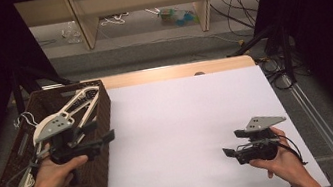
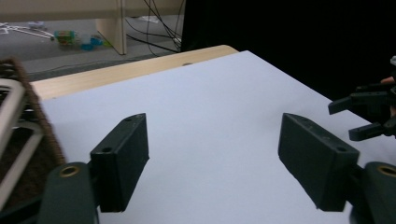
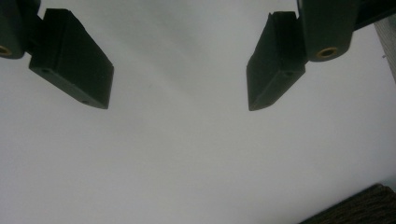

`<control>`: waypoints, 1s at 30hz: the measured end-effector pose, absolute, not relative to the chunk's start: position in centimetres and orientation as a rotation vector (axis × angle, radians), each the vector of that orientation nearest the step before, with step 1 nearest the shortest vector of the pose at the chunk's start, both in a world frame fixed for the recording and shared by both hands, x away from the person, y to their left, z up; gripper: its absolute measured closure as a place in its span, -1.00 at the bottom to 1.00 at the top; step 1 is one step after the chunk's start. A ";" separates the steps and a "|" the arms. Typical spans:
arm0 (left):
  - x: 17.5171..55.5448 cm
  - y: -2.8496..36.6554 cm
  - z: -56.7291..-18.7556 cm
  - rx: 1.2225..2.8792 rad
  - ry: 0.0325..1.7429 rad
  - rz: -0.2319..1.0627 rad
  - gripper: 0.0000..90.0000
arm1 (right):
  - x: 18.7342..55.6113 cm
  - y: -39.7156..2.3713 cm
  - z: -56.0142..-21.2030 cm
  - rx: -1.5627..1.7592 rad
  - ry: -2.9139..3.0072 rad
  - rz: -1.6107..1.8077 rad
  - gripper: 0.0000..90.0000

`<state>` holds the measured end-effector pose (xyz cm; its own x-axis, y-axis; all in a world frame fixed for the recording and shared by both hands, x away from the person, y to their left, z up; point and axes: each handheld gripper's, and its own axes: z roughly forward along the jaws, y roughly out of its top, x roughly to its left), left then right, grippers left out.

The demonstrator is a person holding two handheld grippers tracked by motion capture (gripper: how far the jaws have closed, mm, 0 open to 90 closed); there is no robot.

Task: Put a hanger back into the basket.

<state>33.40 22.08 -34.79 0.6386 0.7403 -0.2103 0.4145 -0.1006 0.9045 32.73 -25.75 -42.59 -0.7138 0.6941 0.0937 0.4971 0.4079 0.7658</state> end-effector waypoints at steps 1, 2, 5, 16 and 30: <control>33.3 21.5 -35.1 1.723 0.930 0.349 -0.50 | 32.7 -25.8 -42.6 1.039 2.419 1.203 -0.48; 33.1 20.9 -35.4 1.723 0.928 0.333 -0.49 | 32.7 -25.8 -42.6 1.034 2.408 1.206 -0.49; 32.5 19.6 -35.9 1.749 0.894 0.340 -0.50 | 32.5 -25.8 -42.6 1.032 2.407 1.214 -0.50; 29.3 16.3 -38.9 1.822 0.780 0.339 -0.51 | 31.9 -25.6 -42.6 1.025 2.396 1.232 -0.52; 27.3 17.1 -42.3 1.814 0.748 0.382 -0.53 | 28.8 -25.8 -42.4 1.037 2.299 1.351 -0.54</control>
<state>27.32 17.10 -42.26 0.7499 0.6547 -0.0951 0.3068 -0.2168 0.9268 28.77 -25.82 -42.37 -0.7034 0.7018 0.1128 0.4402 0.3054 0.8443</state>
